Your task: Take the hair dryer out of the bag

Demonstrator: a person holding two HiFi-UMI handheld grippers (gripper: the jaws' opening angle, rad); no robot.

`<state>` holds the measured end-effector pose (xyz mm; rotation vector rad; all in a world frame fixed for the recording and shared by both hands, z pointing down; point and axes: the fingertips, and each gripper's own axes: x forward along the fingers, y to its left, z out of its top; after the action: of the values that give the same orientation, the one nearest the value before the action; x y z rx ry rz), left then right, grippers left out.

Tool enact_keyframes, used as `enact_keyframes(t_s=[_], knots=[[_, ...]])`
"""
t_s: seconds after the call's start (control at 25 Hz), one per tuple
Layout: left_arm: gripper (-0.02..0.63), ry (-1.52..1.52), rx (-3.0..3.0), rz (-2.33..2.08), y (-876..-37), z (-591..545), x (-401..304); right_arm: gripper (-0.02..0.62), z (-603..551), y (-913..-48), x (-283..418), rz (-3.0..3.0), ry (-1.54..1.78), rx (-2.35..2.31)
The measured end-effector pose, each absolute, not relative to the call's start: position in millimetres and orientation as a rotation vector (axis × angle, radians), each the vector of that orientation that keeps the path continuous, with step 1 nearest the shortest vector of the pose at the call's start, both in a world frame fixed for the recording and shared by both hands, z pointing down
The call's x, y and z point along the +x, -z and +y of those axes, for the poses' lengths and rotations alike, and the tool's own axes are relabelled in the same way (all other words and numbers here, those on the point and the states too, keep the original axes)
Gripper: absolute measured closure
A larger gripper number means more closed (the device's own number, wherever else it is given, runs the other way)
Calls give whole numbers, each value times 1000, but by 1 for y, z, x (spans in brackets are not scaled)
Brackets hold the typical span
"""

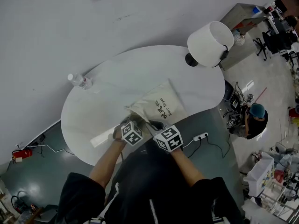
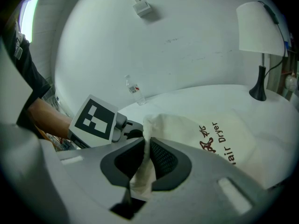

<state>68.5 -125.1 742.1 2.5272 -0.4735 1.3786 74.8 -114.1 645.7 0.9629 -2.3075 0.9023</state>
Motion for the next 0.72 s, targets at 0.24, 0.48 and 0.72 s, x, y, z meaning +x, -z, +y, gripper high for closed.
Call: enact_keyframes(t_s=[0.24, 0.48, 0.72], knots=[[541, -1363, 2525, -470, -737, -120, 66, 560, -114, -646, 74, -2303, -897, 965], [541, -1360, 2526, -478, -733, -118, 61, 560, -115, -647, 73, -2299, -889, 965], [541, -1349, 2516, -485, -727, -114, 55, 560, -115, -648, 73, -2294, -881, 958]])
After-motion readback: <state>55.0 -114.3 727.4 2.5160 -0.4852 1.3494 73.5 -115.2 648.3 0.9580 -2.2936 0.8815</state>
